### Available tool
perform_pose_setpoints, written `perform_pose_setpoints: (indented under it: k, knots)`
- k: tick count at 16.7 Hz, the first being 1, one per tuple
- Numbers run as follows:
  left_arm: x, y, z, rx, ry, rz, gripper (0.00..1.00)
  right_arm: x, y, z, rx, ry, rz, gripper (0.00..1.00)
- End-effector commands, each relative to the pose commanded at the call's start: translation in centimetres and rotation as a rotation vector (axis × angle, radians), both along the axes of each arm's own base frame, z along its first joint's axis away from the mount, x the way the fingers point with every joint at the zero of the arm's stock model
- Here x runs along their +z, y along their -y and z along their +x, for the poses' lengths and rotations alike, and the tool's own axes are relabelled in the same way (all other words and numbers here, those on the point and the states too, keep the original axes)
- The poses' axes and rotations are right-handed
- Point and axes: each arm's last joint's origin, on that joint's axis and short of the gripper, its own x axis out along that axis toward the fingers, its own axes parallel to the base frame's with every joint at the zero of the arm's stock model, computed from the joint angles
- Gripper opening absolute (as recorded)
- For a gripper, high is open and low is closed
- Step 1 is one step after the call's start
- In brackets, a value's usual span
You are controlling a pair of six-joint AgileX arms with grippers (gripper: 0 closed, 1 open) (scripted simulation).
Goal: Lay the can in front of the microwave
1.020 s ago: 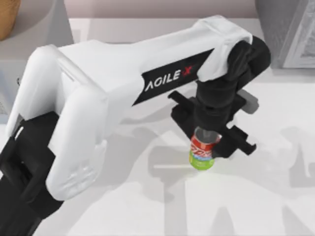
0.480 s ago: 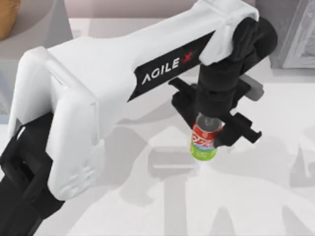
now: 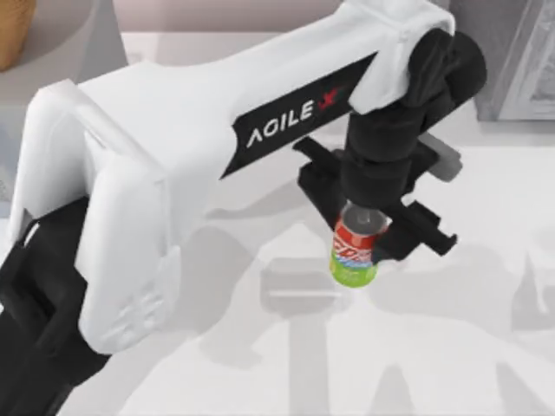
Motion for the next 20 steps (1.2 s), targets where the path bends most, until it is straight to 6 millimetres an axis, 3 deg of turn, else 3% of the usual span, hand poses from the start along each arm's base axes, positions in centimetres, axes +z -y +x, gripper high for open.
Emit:
perform_pose_setpoints:
  k: [3, 6, 8, 12, 16, 20]
  knots:
    - [-0.5, -2.1, -0.6, -0.016, -0.076, 0.064, 0.0, 0.0, 0.0, 0.0, 0.0, 0.0, 0.0, 1.0]
    - [-0.8, -6.9, -0.3, 0.008, -0.185, 0.133, 0.0, 0.0, 0.0, 0.0, 0.0, 0.0, 0.0, 1.0]
    - [-0.6, -11.7, 0.0, 0.055, -0.259, 0.156, 0.0, 0.0, 0.0, 0.0, 0.0, 0.0, 0.0, 1.0]
    - [0.1, -23.3, -0.5, 0.205, -0.367, 0.125, 0.0, 0.0, 0.0, 0.0, 0.0, 0.0, 0.0, 1.0]
    - [0.4, -34.6, -3.3, 0.406, -0.364, 0.023, 0.0, 0.0, 0.0, 0.0, 0.0, 0.0, 0.0, 1.0]
    - [0.4, -43.8, -6.3, 0.622, -0.214, -0.052, 0.0, 0.0, 0.0, 0.0, 0.0, 0.0, 0.0, 1.0]
